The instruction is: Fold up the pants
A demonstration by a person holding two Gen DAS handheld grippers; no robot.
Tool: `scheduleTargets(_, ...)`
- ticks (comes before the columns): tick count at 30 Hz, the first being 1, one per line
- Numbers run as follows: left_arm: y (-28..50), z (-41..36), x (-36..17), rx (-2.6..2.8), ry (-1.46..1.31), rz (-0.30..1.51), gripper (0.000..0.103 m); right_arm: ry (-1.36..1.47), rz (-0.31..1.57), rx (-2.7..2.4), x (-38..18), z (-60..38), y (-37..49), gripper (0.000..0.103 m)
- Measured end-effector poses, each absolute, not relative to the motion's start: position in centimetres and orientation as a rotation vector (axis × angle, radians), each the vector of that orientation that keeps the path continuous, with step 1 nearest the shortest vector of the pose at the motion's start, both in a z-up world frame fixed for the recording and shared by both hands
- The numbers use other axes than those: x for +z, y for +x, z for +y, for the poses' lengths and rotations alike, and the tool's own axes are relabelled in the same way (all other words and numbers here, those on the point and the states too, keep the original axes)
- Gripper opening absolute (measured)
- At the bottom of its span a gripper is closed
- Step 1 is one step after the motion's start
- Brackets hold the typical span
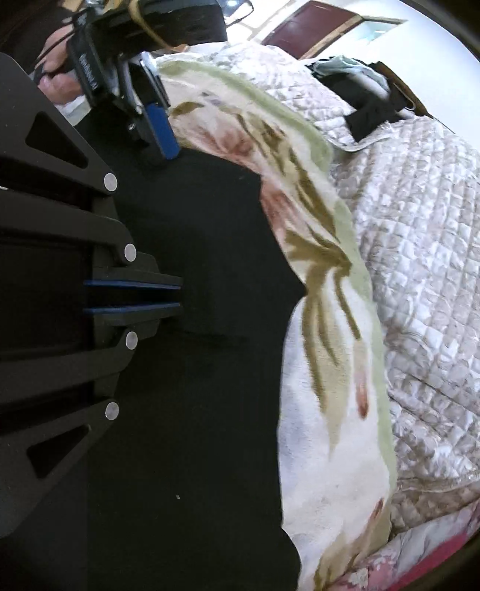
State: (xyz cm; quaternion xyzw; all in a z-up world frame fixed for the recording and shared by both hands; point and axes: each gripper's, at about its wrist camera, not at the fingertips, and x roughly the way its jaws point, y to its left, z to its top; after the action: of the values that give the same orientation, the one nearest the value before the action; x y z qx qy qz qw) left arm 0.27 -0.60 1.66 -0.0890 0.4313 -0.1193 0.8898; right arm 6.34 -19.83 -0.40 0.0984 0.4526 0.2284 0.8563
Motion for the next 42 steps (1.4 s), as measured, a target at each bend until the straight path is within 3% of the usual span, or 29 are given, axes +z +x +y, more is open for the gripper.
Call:
scheduleTargets(6,2.3,-0.4,3.3,-0.210,-0.174,0.859,0.040,0.190,0.867,0.480,1.2,-19.5,7.5,0.006)
scheduleTargets(12,6.1,0.3,1.3,-0.204,-0.184,0.928,0.040,0.185,0.954,0.451,-1.0,-19.3,9.6,0.006)
scheduleTargets(17,5.1,-0.7,1.7,-0.191,-0.122,0.890,0.042,0.160,0.938,0.444,-0.5,-19.7,8.2,0.007)
scheduleTargets(21,3.7,-1.1,2.5,-0.176,-0.116,0.877,0.042,0.141,0.892,0.465,0.4,-19.9,5.9,0.022)
scheduleTargets(42,-5.3,-2.4,2.3,-0.168,-0.118,0.859,0.042,-0.073,0.782,0.446,-0.3,-18.0,-3.5,0.023)
